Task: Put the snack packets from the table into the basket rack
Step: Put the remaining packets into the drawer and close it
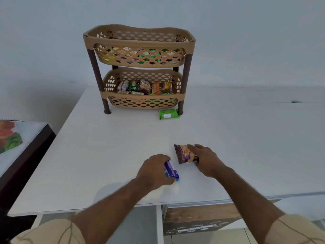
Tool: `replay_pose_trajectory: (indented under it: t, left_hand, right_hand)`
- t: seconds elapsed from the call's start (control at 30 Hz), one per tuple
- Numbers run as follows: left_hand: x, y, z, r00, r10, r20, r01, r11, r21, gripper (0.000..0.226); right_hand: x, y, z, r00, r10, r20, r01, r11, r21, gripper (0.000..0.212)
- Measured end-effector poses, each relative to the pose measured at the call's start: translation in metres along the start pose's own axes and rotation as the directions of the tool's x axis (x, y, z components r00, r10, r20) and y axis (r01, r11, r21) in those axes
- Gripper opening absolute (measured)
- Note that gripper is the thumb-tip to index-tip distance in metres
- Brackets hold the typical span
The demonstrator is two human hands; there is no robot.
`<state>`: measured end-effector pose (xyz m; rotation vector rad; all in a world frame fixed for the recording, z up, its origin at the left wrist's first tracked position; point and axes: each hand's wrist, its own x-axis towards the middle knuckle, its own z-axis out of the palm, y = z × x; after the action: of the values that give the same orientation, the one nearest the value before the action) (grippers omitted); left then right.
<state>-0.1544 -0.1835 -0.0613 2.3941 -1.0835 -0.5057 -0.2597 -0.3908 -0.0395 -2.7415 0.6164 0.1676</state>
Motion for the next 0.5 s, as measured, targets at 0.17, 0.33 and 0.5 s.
replay_pose_trajectory:
  t: [0.17, 0.33, 0.5]
  left_hand:
    - [-0.019, -0.042, -0.038, 0.995, -0.090, 0.036, 0.086, 0.990, 0.111, 0.077]
    - [-0.050, -0.086, -0.068, 0.971, -0.233, -0.042, 0.237, 0.966, 0.102, 0.078]
    - [-0.094, -0.115, -0.079, 0.918, -0.345, -0.194, 0.349, 0.937, -0.015, 0.072]
  right_hand:
    - [0.017, -0.036, 0.010, 0.995, -0.100, 0.025, 0.099, 0.995, 0.024, 0.066]
    - [0.026, -0.079, 0.026, 0.977, -0.209, -0.033, 0.207, 0.977, -0.056, 0.059]
    - [0.024, -0.115, 0.036, 0.932, -0.301, -0.200, 0.318, 0.946, 0.058, 0.036]
